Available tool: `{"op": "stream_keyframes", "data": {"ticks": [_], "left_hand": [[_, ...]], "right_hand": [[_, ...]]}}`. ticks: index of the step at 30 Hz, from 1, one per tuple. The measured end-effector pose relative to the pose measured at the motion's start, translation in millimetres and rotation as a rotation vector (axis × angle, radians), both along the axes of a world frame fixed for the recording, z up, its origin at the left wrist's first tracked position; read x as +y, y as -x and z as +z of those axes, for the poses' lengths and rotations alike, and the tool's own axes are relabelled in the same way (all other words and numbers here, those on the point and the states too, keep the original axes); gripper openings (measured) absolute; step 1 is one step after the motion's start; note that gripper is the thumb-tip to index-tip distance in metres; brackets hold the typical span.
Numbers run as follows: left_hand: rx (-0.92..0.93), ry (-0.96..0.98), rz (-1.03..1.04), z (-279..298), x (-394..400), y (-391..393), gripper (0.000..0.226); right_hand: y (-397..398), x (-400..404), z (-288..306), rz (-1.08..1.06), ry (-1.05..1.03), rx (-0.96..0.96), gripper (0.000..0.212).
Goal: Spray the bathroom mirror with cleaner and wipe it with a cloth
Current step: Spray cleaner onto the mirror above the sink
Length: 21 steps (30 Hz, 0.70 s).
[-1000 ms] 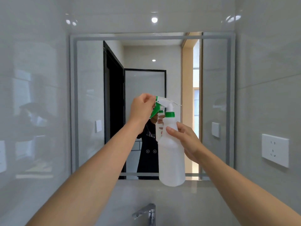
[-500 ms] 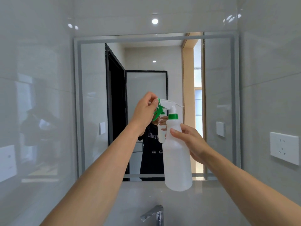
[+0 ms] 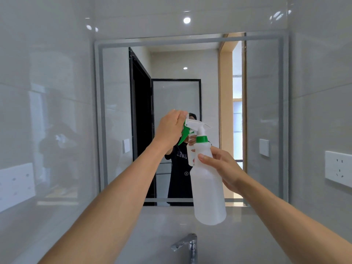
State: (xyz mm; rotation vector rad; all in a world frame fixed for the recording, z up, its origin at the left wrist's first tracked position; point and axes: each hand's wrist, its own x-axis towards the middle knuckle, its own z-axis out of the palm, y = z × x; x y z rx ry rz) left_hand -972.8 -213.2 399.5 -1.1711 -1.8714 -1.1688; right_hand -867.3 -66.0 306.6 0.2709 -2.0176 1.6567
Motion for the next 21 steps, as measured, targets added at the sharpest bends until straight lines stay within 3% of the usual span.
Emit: {"op": "stream_keyframes", "data": {"ticks": [3,8,11,14,18,21], "left_hand": [[-0.077,-0.021,-0.015,1,-2,3,0.053],[-0.378,-0.103,-0.103,0,-2,4,0.059],[-0.426,-0.139,-0.159,-9,-5,1,0.048],[-0.402,-0.036,-0.178,-32,-16,-5,0.018],[-0.455,0.133,-0.255,-74,-14,-23,0.093],[-0.453,0.122,-0.195,-88,-1,-36,0.116]], "right_hand": [[2,-3,1,-0.020,-0.009,-0.004,0.038],[6,-6,2,-0.044,-0.003,-0.013,0.033],[7,-9,6,-0.063,0.045,0.004,0.025],[10,-11,12,-0.084,0.120,0.038,0.023],[21,-18,22,-0.155,0.132,0.054,0.022],[33,-31,30,-0.269,0.122,0.031,0.035]]}}
